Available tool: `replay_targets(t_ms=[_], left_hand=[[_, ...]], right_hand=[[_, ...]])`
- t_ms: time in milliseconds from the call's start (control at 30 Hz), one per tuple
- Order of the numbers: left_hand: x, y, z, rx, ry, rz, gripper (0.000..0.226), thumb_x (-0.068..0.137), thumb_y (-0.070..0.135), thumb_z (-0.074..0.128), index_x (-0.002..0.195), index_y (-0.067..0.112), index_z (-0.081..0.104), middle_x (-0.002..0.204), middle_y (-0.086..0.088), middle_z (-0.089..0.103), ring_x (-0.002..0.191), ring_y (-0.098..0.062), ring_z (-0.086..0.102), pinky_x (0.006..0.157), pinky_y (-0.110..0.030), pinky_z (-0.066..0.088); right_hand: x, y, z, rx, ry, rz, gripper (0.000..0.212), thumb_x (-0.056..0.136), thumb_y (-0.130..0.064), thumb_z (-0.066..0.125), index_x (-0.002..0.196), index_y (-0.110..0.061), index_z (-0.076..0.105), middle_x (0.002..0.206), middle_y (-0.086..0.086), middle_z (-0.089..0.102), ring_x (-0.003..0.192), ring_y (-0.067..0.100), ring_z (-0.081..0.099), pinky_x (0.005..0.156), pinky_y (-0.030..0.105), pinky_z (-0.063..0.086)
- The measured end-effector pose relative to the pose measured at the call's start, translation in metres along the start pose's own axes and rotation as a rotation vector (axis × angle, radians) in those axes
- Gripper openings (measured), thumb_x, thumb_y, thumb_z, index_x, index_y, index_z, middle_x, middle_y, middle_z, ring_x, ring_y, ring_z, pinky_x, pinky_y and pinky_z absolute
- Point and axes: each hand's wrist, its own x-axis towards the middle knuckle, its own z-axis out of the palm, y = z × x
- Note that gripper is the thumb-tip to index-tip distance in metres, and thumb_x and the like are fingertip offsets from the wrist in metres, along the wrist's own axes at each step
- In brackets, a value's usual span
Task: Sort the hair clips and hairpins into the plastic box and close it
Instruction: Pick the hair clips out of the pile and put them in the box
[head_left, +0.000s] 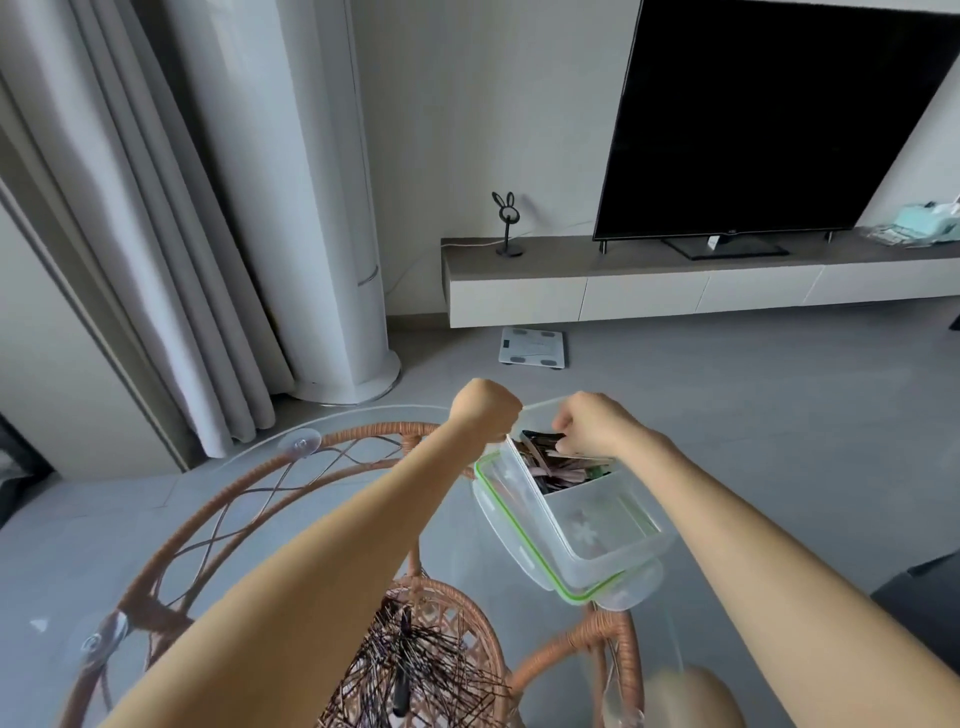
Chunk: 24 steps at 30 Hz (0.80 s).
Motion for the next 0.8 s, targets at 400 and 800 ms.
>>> replay_targets(t_ms=[400,800], left_hand=[[-0.100,-0.118,-0.101,0.742,-0.038,-0.095,0.029,0.091,0.026,0.052,0.112,0.011,0.065,0.114,-0.007,0.065,0.100,-0.025,0.063,0.084,-0.031,0.050],[-0.169,-0.187,-0.081,0.627,0.001,-0.231,0.041,0.075,0.046,0.069,0.076,0.009,0.052,0.076,-0.009,0.062,0.064,-0.022,0.050,0.056,-0.028,0.042]], right_hand=[[-0.082,-0.090,0.058,0.190,-0.037,-0.333,0.023,0.080,-0.026,0.067,0.096,-0.010,0.070,0.100,0.007,0.071,0.092,0.022,0.064,0.084,0.032,0.050],[-0.087,-0.182,0.137,0.093,-0.171,-0.191,0.033,0.079,-0.033,0.065,0.063,-0.009,0.049,0.065,0.005,0.053,0.072,0.027,0.055,0.054,0.026,0.036]])
